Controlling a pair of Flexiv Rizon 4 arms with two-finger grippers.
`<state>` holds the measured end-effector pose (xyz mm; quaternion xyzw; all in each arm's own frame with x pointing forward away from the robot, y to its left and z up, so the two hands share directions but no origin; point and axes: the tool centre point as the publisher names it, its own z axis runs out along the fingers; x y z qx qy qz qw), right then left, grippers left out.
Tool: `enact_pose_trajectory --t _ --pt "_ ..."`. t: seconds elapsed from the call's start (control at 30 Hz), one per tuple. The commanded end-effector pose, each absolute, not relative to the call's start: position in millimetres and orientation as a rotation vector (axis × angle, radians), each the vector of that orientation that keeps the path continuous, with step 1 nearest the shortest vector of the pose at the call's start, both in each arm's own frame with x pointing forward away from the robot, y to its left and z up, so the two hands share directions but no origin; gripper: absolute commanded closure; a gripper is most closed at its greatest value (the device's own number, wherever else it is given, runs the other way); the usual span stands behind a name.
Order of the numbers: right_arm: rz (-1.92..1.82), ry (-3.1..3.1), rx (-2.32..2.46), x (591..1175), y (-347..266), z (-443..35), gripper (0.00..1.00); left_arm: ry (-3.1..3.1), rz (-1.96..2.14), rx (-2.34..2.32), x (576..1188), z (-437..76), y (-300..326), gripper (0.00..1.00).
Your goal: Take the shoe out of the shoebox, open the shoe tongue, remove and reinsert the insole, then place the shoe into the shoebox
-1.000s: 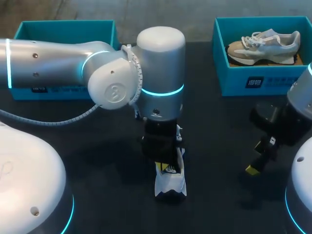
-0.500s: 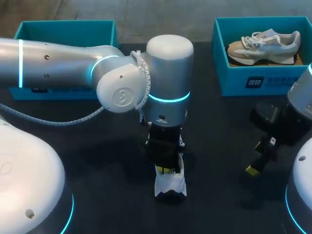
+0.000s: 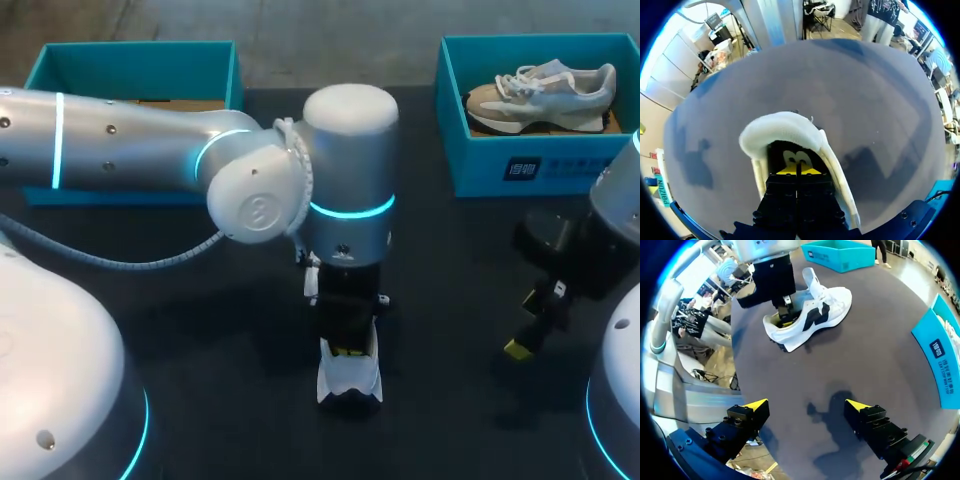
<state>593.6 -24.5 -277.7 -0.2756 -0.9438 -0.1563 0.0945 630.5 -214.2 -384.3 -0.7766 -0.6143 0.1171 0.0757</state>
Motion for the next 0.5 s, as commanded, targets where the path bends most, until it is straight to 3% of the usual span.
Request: enact_pose_trajectory --t 0.03,0.5 --pt "-0.466 -2.802 -0.819 591 -25 -279 0.00 -1.845 0.402 -2.343 637 -367 -201 1.00" --pt "-0.466 -2.802 -0.819 591 -25 -279 0.00 -1.810 0.438 -2.257 624 -359 -202 1.00"
